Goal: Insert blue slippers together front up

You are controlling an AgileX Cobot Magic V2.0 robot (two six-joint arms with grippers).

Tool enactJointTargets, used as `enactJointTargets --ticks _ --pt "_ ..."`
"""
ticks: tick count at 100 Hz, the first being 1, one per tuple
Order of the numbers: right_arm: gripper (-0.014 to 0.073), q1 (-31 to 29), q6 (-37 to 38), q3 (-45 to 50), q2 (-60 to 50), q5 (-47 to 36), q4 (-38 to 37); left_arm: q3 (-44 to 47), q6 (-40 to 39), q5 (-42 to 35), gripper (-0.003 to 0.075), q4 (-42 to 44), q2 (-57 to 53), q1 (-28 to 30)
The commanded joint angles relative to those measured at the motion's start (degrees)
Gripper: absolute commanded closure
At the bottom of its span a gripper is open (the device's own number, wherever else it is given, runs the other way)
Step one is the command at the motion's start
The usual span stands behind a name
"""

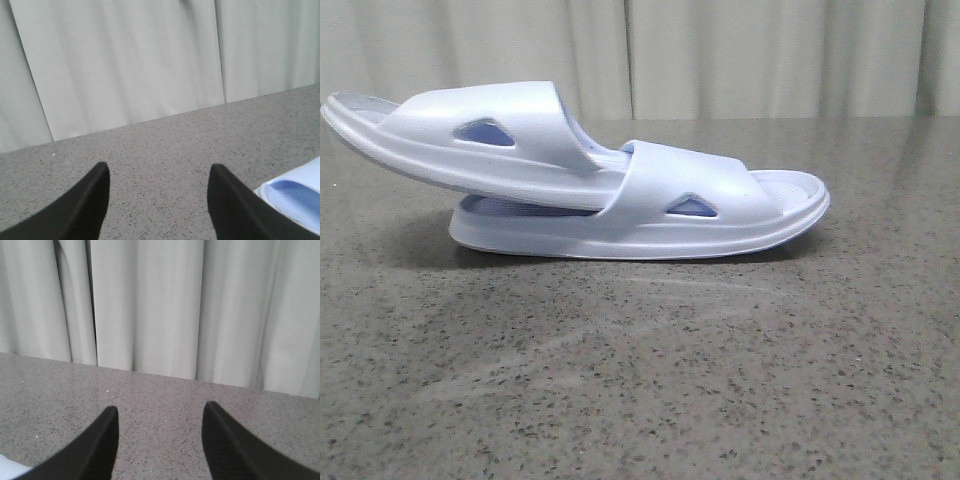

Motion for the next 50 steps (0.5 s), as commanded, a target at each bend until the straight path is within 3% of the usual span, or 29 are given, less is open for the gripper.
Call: enactJointTargets --ticks 1,50 --pt "0.0271 -0.38 -0.73 -1.19 -2.76 -1.57 -0.66 0.91 -0.14 1.11 0.0337 -1.70 -3.92 -0.39" --pt "0.0270 -0.38 -0.73 8.54 -23.67 13.34 -0.30 11.01 -1.87 0.26 0.0337 -1.70 -24.89 -0.39"
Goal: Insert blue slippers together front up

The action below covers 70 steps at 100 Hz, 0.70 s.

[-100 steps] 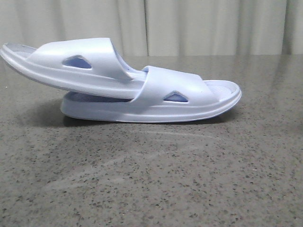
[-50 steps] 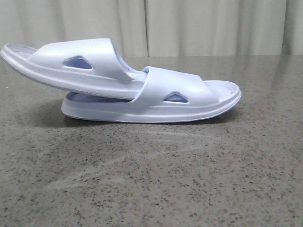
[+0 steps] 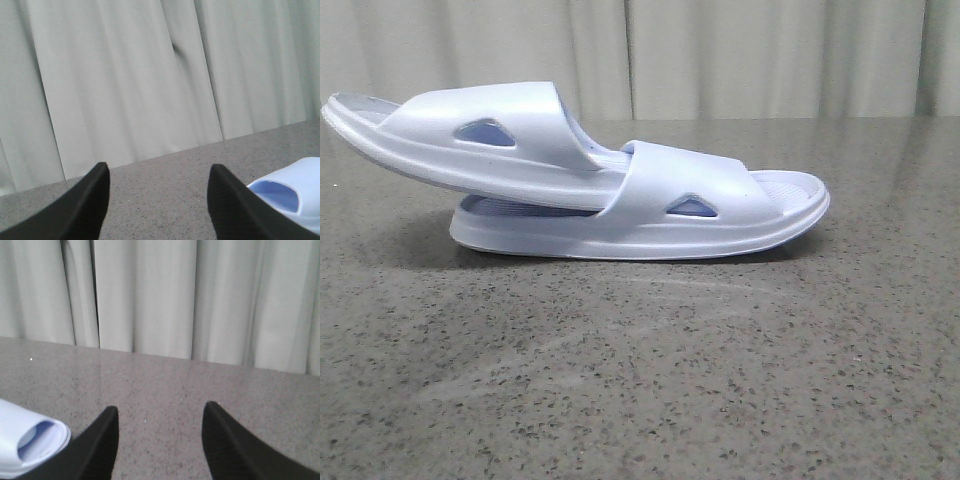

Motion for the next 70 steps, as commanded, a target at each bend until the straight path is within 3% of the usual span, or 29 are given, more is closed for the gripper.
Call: enactJointTargets --ticks 1,28,46,55,70 --pt "0.0271 -0.38 -0.73 0.19 -2.83 0.35 -0.28 -0.25 -2.28 -0.04 0.0337 -1.70 -0.72 -0.39" --pt "0.0275 -0.38 -0.73 1.59 -5.79 -1.98 -0.28 1.45 -3.68 0.06 0.0344 -2.11 -0.70 -0.39" --pt "0.0286 -0.38 -0.73 1.59 -5.79 -3.38 -0.28 1.45 -3.77 0.54 0.0456 -8.42 -0.70 -0.39" --pt "0.0370 -0.38 -0.73 1.59 -5.79 -3.38 -0.28 1.45 -3.77 0.54 0.0531 -8.75 -0.70 -0.39" --pt "0.0624 -0.38 -0.73 1.59 -5.79 -3.18 -0.28 1.45 -3.77 -0.22 0.0680 -8.75 -0.70 -0.39"
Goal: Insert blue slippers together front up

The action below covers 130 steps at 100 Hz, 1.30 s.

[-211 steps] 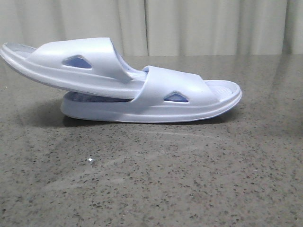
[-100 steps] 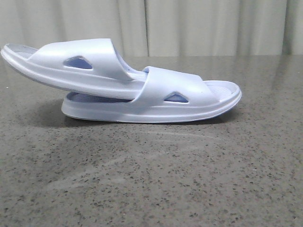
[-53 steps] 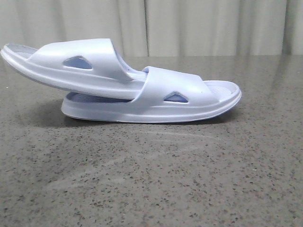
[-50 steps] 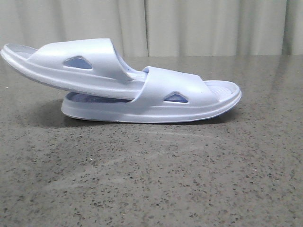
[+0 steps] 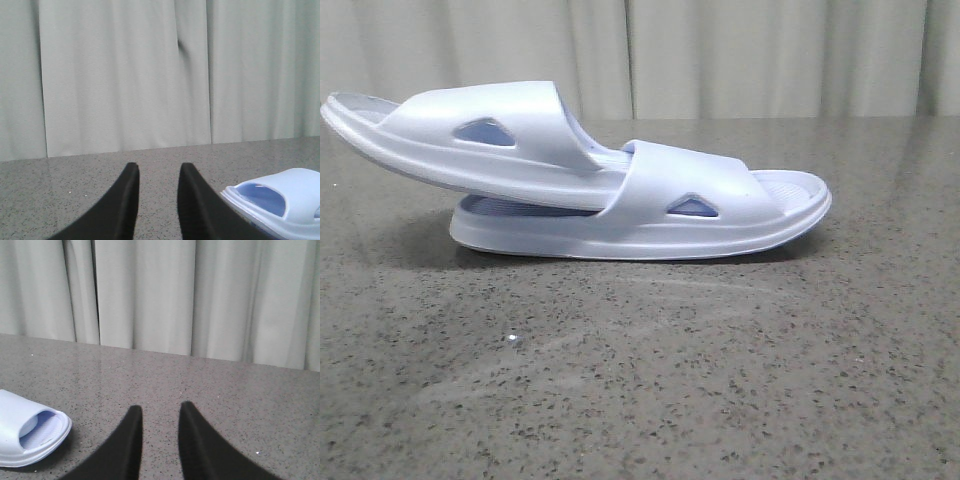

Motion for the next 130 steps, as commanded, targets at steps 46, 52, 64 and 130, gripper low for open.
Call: enactJointTargets --ticks 46,52,64,130 --pt "0.0701 -0.38 -0.73 -1.36 0.46 -2.99 -0.28 -1.55 -0.72 0.88 0.0704 -2.13 0.62 -0.91" --pt "0.0701 -0.38 -0.73 -1.36 0.46 -2.99 -0.28 -1.55 -0.72 0.88 0.0704 -2.13 0.62 -1.46" --pt "0.0701 -0.38 -0.73 -1.36 0.46 -2.99 -0.28 -1.55 -0.72 0.88 0.0704 -2.13 0.62 -1.45" --pt "0.0701 -0.38 -0.73 -1.36 0.46 -2.99 -0.28 -0.48 -22.42 -3.08 0.0704 25.74 -4.05 -3.08"
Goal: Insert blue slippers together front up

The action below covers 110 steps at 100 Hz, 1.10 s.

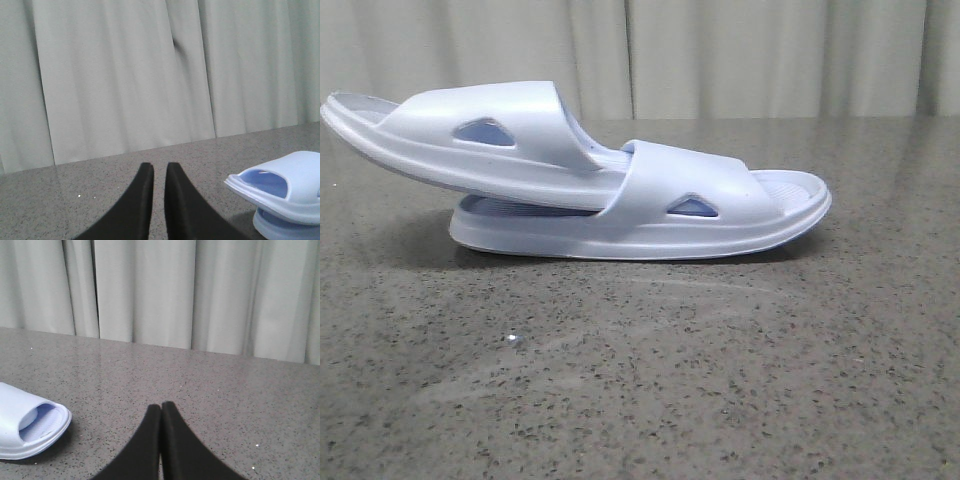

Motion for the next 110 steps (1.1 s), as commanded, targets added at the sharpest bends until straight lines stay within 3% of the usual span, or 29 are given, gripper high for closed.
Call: enactJointTargets --ticks 1,20,28,38,54,73,86,110 --pt "0.0701 -0.38 -0.71 -1.36 0.46 -4.20 -0.28 -1.35 -16.47 -1.21 0.0704 14.79 -0.23 -0.65" --pt "0.0701 -0.38 -0.71 -1.36 0.46 -4.20 -0.28 -0.89 -59.83 0.05 0.0704 58.93 -2.02 -0.65" --pt "0.0701 -0.38 -0.71 -1.36 0.46 -4.20 -0.28 0.99 -76.07 -0.67 0.0704 71.58 -3.11 -0.65" --pt "0.0701 -0.38 -0.71 -1.36 0.46 -4.20 -0.28 4.31 -86.85 -5.18 0.0704 79.54 -3.11 -1.15" --pt "0.0701 -0.38 -0.71 -1.36 0.46 -4.20 -0.28 9.01 -90.19 -15.35 0.0705 85.44 -3.11 -3.49" --pt "0.0701 -0.38 -0.71 -1.36 0.46 -4.20 -0.28 8.88 -90.24 -15.61 0.0704 88.08 -3.11 -3.61" --pt "0.0701 -0.38 -0.71 -1.36 0.46 -4.20 -0.28 8.88 -90.24 -15.38 0.0704 83.91 -3.11 -3.61" --pt "0.0701 -0.38 -0.71 -1.36 0.46 -4.20 -0.28 8.88 -90.24 -15.38 0.0704 83.78 -3.11 -3.61"
